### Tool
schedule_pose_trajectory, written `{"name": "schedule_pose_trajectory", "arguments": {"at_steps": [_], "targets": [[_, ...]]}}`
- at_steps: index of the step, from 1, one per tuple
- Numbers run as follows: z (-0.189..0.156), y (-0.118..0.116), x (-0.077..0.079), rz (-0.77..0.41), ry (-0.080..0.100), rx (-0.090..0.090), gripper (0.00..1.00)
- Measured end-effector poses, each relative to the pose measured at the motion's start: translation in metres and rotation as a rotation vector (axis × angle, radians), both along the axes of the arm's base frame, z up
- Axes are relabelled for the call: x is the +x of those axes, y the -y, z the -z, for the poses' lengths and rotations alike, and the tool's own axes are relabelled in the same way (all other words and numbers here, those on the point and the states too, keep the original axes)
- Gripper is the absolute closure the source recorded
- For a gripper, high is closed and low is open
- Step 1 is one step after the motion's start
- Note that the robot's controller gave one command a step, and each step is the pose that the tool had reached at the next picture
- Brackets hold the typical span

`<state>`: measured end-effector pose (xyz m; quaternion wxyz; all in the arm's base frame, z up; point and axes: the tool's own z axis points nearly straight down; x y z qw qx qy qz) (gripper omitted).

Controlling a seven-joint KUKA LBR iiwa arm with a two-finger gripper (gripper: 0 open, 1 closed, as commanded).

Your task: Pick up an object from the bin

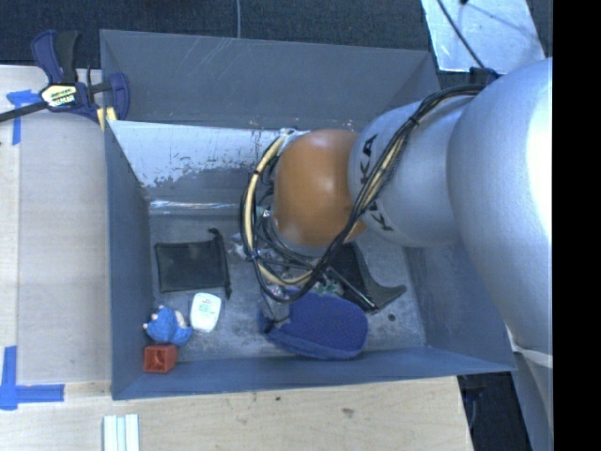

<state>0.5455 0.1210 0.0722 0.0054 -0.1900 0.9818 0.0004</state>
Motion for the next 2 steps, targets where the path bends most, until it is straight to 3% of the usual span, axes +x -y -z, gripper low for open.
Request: {"name": "schedule_pose_trajectory", "arguments": {"at_steps": [1,2], "targets": [[0.0015,-0.0797,0.0293,0.203,-0.005,0.002,0.0],[0.0012,-0.0777,0.0295,0.204,-0.005,0.001,1.0]]}}
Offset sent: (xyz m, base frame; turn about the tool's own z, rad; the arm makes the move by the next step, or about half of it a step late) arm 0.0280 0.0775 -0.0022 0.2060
